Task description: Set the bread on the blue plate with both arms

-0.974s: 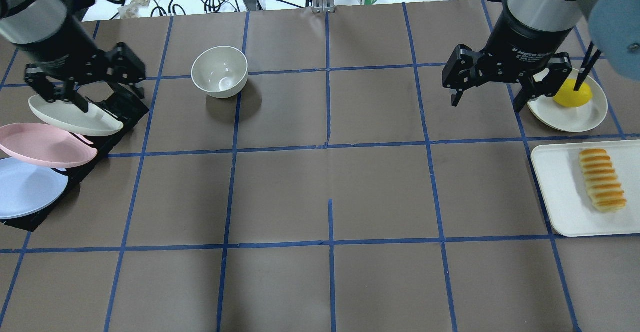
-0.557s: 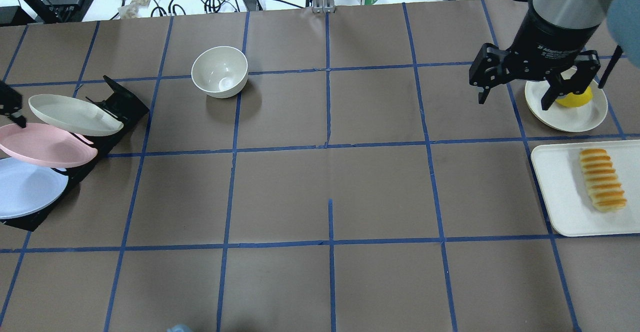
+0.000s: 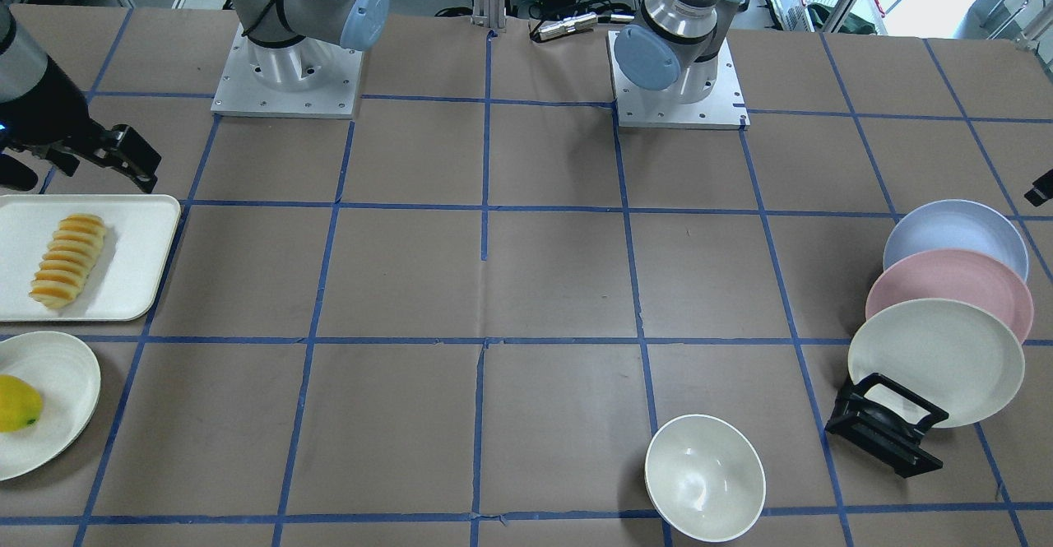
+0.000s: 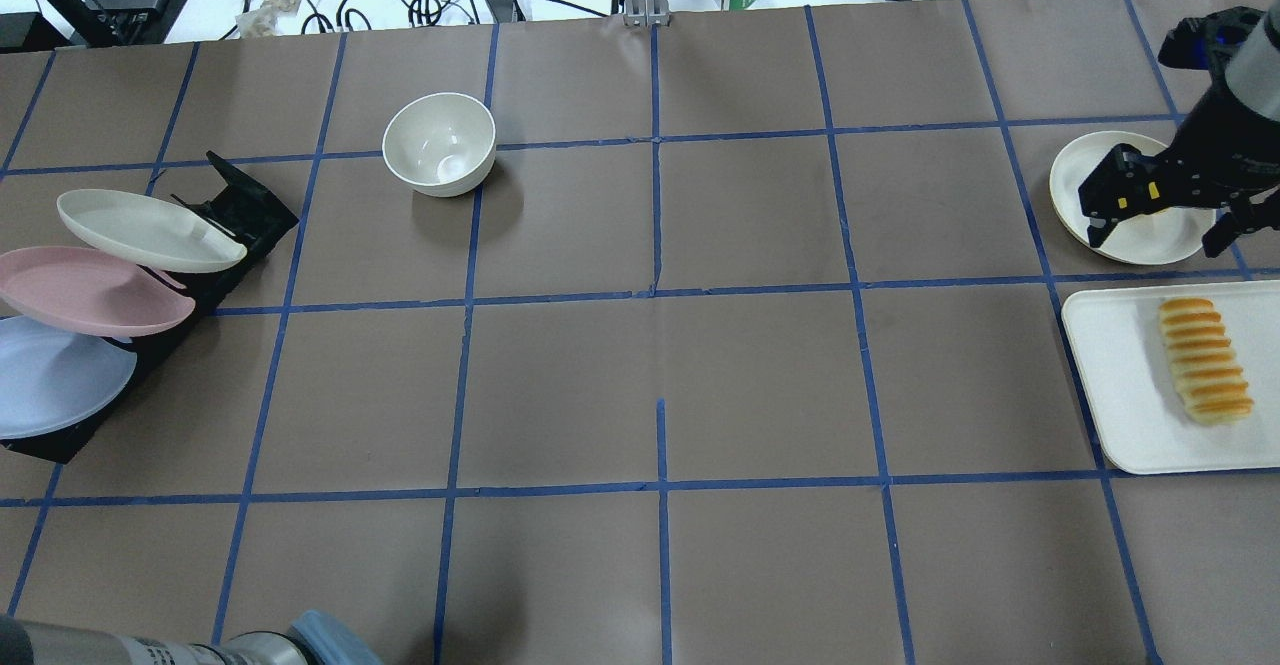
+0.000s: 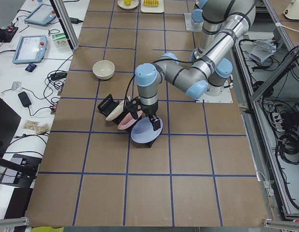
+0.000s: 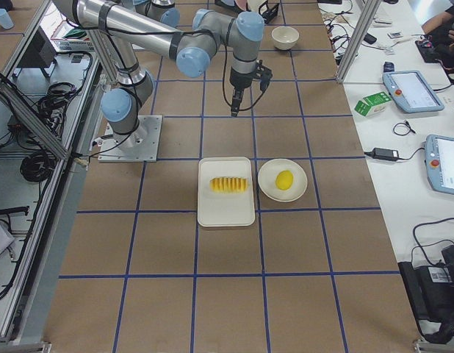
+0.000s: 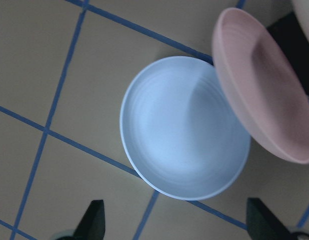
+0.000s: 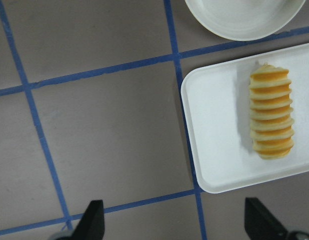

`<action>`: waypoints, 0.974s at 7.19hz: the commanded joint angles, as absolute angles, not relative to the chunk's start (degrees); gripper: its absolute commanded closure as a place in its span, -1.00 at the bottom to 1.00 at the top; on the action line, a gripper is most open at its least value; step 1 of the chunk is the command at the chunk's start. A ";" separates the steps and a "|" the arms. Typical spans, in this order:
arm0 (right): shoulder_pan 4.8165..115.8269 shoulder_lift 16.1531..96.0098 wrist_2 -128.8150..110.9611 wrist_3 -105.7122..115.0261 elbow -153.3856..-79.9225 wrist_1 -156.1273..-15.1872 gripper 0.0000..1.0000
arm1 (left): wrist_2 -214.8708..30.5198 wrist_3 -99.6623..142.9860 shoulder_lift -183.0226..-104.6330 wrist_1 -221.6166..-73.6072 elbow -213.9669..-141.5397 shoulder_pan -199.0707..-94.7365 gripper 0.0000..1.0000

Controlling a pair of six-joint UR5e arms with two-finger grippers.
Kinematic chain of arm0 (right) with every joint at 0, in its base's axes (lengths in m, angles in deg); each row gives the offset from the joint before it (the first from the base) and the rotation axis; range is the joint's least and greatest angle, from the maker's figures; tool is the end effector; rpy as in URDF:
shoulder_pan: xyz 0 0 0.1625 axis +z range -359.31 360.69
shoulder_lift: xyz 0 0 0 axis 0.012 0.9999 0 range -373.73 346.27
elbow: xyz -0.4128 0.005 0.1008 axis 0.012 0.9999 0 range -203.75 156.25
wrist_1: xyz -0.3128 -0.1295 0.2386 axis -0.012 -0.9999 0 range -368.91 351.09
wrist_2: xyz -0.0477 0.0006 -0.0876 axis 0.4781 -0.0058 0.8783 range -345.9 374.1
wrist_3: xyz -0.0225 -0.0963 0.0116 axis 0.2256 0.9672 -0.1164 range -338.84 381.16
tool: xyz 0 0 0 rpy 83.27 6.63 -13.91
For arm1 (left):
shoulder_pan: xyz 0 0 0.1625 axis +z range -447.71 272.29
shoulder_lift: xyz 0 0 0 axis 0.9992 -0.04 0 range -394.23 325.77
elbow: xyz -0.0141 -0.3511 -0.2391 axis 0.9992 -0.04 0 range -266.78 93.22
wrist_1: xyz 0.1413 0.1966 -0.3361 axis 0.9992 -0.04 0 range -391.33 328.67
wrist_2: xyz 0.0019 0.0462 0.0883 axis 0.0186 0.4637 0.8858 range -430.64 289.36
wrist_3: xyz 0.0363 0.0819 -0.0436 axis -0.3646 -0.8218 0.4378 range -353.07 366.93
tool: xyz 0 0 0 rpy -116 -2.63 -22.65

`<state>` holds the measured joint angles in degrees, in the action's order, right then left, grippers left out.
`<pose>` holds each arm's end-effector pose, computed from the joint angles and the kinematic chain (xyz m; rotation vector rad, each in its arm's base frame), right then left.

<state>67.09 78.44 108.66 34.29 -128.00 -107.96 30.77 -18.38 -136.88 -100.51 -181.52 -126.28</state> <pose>-0.0701 -0.4733 0.4007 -0.2778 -3.0680 -0.1161 0.3769 -0.4459 0.3686 -0.6744 2.8681 0.1135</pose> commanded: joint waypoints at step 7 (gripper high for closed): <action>52.46 61.96 110.95 58.25 -132.82 -130.63 -1.00 | 31.66 -15.48 -141.73 -94.79 -186.98 -123.04 -0.87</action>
